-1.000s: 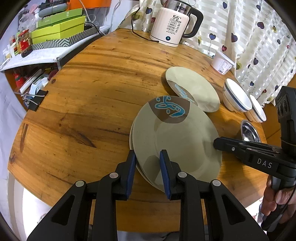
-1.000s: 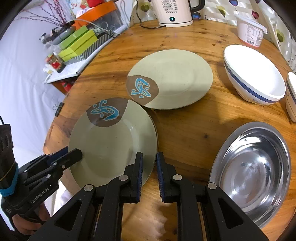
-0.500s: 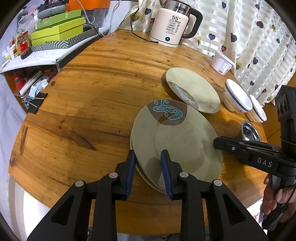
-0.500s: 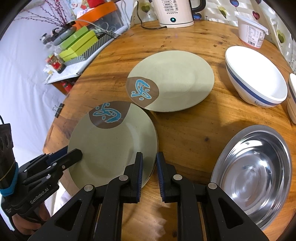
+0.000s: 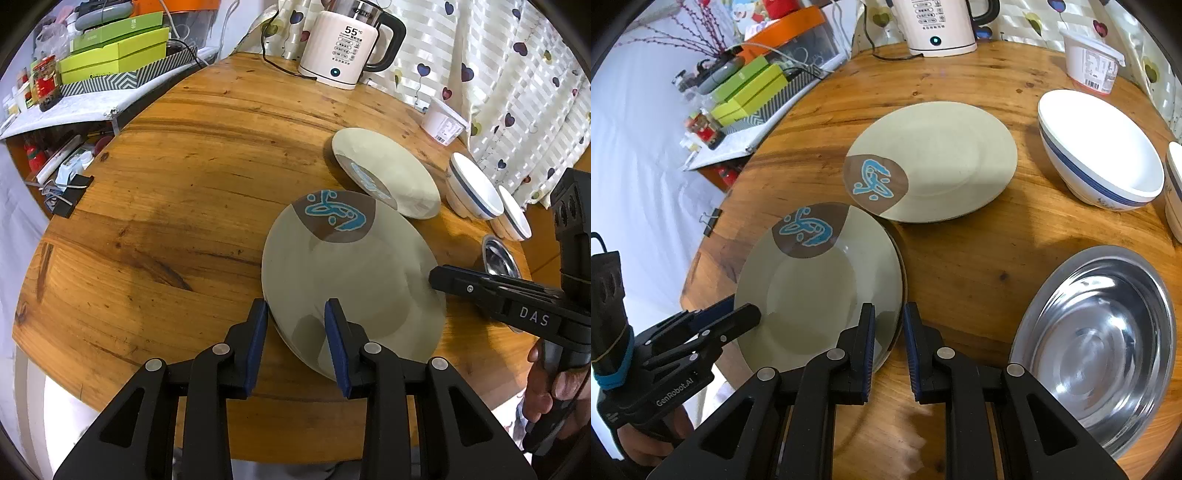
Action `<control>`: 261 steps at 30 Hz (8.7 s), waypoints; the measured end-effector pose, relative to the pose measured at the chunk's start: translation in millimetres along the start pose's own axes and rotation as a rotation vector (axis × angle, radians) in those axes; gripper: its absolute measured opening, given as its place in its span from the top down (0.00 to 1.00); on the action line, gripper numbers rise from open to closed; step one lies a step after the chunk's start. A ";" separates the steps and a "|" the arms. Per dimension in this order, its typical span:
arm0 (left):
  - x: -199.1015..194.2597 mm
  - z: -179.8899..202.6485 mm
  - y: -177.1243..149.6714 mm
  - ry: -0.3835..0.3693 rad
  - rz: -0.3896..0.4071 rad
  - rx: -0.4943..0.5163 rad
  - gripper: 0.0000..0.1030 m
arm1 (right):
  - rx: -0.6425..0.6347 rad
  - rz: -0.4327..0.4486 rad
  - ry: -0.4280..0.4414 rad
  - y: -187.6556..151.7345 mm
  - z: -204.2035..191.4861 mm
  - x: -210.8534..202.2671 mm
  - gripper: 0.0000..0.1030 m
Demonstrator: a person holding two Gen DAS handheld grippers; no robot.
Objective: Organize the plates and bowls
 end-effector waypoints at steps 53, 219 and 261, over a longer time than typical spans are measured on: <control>-24.3 -0.7 38.8 -0.039 0.087 0.036 0.62 | -0.057 0.171 -0.066 22.6 -1.2 -54.7 0.66; 13.1 16.2 87.3 -0.088 -0.002 0.074 0.63 | 0.047 0.092 -0.105 53.7 8.2 -10.5 0.71; -6.5 6.3 21.3 -0.015 0.006 0.032 0.63 | -0.023 0.036 -0.113 -3.5 -17.2 -1.6 0.71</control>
Point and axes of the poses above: each gripper's, at about its wrist camera, not at the fingertips, and x roughly the way its jaws point, z to its right, y to its top, the point moved 9 cm from there along x, roughly the way its jaws point, and after that the axes turned 5 degrees about -z, right-handed, at the moved point
